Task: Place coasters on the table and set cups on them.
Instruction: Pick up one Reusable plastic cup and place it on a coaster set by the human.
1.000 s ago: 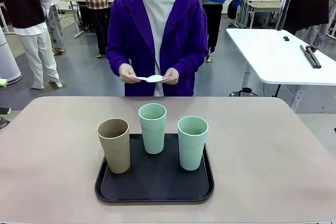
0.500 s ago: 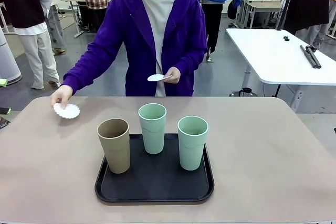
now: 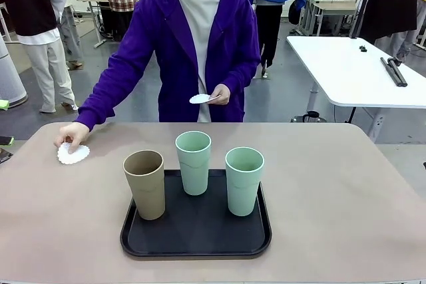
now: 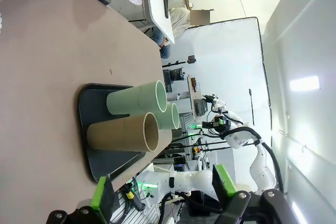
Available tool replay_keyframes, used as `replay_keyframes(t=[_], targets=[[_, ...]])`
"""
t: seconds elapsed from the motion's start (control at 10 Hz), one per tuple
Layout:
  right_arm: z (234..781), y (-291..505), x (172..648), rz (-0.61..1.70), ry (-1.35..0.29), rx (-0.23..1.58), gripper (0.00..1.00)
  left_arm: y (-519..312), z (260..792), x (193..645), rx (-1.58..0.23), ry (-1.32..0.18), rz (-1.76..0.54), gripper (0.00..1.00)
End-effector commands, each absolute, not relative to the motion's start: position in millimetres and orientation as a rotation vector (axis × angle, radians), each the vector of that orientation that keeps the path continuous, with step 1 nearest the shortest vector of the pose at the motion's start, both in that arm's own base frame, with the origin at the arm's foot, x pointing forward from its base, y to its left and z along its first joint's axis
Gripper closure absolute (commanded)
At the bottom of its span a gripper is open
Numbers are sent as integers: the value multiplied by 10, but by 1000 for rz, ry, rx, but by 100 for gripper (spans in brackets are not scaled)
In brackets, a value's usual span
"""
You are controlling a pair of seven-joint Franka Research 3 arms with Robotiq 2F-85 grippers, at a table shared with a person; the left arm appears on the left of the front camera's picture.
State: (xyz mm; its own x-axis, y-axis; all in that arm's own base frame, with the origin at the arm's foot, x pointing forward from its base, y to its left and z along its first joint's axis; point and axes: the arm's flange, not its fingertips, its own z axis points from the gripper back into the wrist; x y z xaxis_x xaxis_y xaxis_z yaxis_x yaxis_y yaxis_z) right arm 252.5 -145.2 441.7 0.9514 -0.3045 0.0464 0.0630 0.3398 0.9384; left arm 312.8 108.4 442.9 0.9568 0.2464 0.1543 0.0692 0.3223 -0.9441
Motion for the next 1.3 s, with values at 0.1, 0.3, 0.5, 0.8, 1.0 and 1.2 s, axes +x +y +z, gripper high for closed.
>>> replay_keyframes(t=[0.1,0.3,0.5,0.8,1.0,1.2], targets=[[4423,-1454,2541,-240,-234,1221,0,1090,4425,3139,-1258,-308,106,0],[4423,-1454,2541,-240,-234,1221,0,1090,4425,3139,-1258,-308,106,0],[4423,-1454,2541,-240,-234,1221,0,1090,4425,3139,-1258,-308,106,0],[4423,-1454,2541,-240,-234,1221,0,1090,4425,3139,-1258,-308,106,0],[4423,-1454,2541,-240,-234,1221,0,1090,4425,3139,-1258,-308,106,0],[4423,-1454,2541,-240,-234,1221,0,1007,4612,3147,-1087,-335,-144,0]])
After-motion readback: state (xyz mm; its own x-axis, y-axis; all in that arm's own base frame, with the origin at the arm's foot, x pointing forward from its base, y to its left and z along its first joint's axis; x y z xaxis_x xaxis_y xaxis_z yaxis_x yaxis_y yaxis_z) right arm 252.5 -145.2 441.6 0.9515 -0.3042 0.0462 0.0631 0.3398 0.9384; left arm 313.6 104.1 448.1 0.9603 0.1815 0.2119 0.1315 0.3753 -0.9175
